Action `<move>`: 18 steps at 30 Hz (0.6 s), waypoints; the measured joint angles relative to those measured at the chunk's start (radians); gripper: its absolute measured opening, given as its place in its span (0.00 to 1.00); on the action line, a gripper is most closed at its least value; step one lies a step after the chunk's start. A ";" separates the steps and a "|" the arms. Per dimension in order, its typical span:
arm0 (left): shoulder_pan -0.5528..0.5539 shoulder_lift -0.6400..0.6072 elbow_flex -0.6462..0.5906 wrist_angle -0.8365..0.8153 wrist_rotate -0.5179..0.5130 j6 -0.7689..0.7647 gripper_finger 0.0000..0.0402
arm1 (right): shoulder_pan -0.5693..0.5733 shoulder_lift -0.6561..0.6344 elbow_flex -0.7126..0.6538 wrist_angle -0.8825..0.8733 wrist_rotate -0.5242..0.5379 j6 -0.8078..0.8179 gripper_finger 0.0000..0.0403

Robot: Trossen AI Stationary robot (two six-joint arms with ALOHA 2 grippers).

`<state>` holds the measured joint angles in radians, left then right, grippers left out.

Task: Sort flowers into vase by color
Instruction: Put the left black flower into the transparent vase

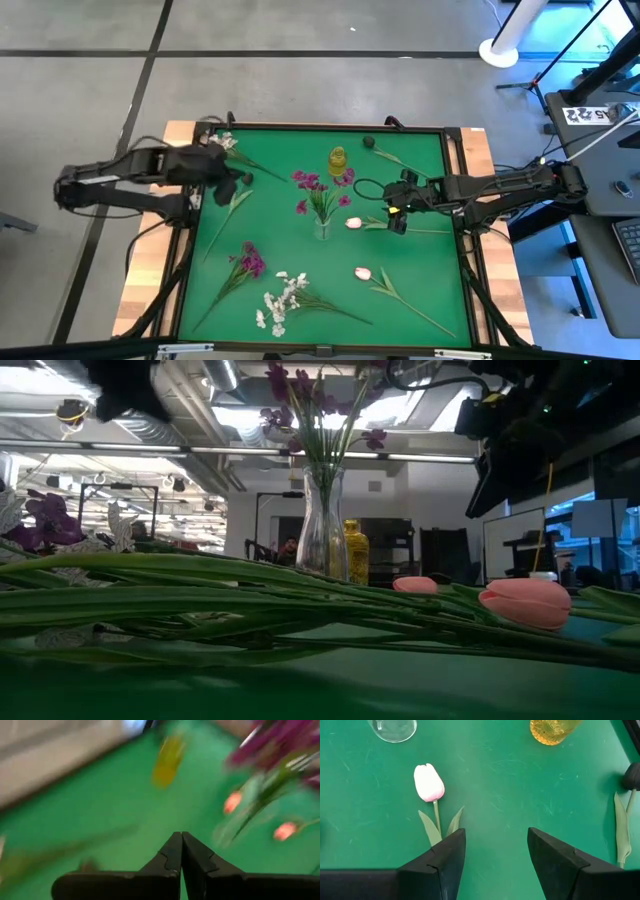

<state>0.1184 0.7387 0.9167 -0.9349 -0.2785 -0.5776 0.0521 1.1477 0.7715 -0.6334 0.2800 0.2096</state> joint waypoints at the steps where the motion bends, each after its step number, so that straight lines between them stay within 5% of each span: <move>1: 0.000 0.023 0.006 -0.049 0.000 -0.045 0.00 | 0.000 0.000 0.000 0.000 0.000 0.000 0.53; 9: 0.000 0.137 0.010 -0.323 0.030 -0.239 0.00 | 0.000 0.000 0.000 -0.004 0.000 0.000 0.53; 18: -0.001 0.259 -0.091 -0.348 0.182 -0.270 0.12 | 0.000 0.000 0.000 0.005 0.006 -0.003 0.53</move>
<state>0.1177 0.9978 0.8255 -1.2829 -0.0965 -0.8478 0.0521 1.1477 0.7715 -0.6281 0.2862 0.2067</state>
